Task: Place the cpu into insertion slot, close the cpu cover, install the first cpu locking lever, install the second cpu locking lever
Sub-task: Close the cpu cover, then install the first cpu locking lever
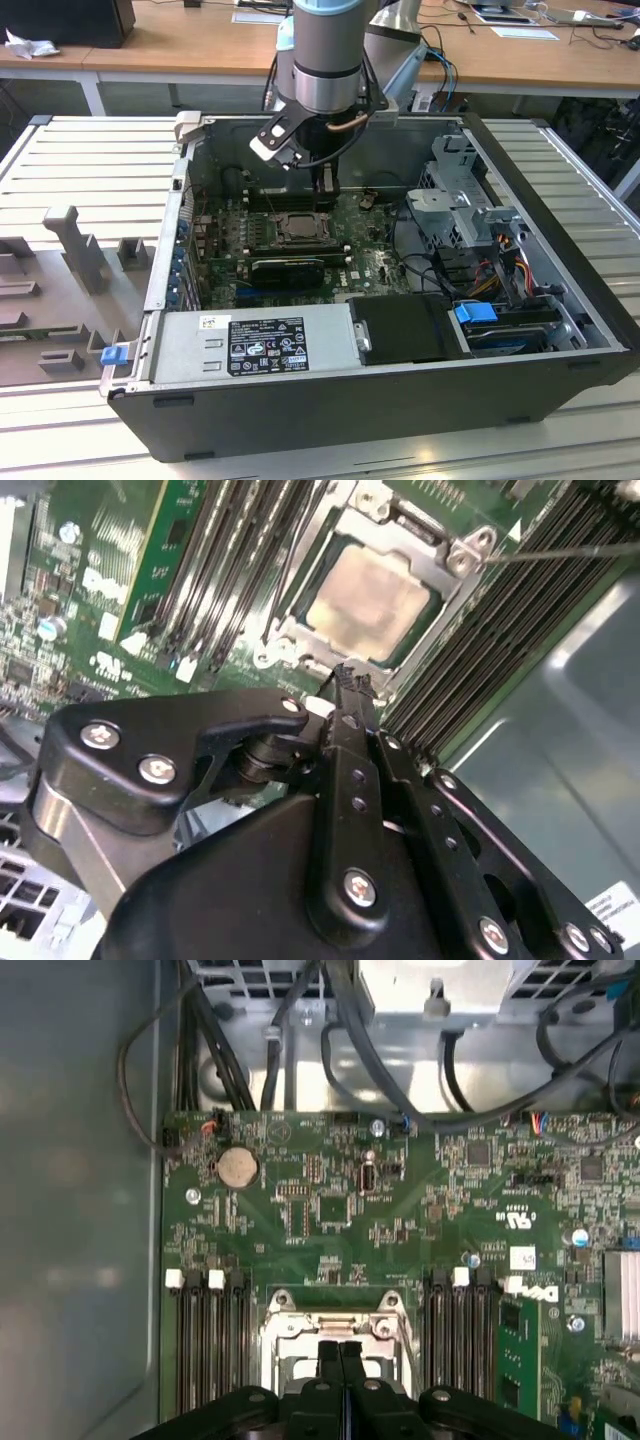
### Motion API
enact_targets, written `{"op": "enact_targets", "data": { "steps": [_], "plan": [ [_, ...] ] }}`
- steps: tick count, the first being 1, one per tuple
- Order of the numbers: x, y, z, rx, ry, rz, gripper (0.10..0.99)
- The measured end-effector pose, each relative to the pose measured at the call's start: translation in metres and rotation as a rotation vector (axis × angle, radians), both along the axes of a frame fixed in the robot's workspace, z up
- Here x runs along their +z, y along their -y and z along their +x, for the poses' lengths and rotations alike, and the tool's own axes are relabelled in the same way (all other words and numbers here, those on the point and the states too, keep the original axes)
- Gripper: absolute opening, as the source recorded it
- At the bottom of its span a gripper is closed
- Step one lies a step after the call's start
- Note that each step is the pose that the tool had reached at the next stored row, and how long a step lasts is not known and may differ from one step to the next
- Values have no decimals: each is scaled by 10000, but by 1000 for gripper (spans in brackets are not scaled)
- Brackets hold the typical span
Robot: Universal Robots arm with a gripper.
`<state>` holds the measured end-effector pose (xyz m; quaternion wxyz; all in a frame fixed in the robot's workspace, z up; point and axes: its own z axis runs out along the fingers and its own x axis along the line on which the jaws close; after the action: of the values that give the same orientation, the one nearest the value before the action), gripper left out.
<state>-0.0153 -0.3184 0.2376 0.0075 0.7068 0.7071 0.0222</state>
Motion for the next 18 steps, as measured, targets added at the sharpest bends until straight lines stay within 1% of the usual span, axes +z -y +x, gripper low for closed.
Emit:
{"op": "enact_targets", "data": {
  "steps": [1, 2, 3, 5, 7, 14, 16, 18],
  "plan": [
    [-9, 0, -29, 1, -16, 0, 106],
    [-23, 1, -108, -1, -22, -2, 106],
    [-29, 1, -160, 1, -24, -3, 106],
    [-37, 0, -233, -1, -23, -1, 106],
    [-41, -1, -285, -2, -22, 1, 106],
    [-39, -1, -326, 1, -25, -2, 106],
    [26, -1, -326, -1, -24, -1, 106],
    [119, -2, -326, -1, -23, 0, 106]
  ]
}}
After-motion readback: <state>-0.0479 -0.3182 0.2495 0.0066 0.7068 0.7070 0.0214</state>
